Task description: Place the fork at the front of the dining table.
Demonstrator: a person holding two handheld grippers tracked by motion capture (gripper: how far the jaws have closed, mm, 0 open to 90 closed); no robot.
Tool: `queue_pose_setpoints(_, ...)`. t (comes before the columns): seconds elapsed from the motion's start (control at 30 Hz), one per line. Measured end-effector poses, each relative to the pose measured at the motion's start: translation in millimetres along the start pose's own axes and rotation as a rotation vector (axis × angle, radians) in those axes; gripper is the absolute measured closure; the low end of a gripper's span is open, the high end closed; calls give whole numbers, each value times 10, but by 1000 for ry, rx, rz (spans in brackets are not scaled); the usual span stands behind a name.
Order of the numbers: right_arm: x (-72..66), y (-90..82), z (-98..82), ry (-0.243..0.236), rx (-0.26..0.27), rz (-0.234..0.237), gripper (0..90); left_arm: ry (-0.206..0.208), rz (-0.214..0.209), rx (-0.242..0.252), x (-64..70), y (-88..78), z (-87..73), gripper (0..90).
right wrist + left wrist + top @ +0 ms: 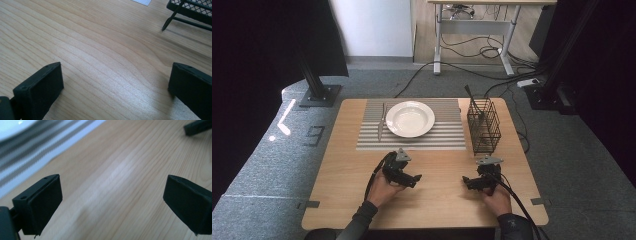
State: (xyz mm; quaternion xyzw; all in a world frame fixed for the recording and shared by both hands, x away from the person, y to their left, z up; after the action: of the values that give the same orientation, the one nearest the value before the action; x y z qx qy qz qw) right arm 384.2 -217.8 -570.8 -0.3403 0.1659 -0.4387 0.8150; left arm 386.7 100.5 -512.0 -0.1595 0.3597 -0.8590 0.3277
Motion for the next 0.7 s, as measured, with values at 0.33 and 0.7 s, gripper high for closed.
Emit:
queue_pose_setpoints(0.33, -6, -1, -1, 0, 1, 0, 0, 47, -21, 28, 28, 7, 444, 48)
queue_pose_setpoints(0.7, -6, -2, -1, -4, 0, 1, 0, 90, -40, 40, 75, 128, 958, 78)
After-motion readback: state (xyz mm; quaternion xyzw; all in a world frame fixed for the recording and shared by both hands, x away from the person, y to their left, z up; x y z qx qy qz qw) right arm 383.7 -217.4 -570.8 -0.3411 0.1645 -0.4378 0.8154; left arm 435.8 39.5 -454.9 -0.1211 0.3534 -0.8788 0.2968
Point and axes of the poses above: each handheld gripper's, and its own axes: y roughly forward along the jaws, z roughly out of its top, x roughly to its right, the point moved 2 cm from there along y, roughly forward along the jaws, and after that the axes turned 3 degrees about -y, right-handed, at the moved point
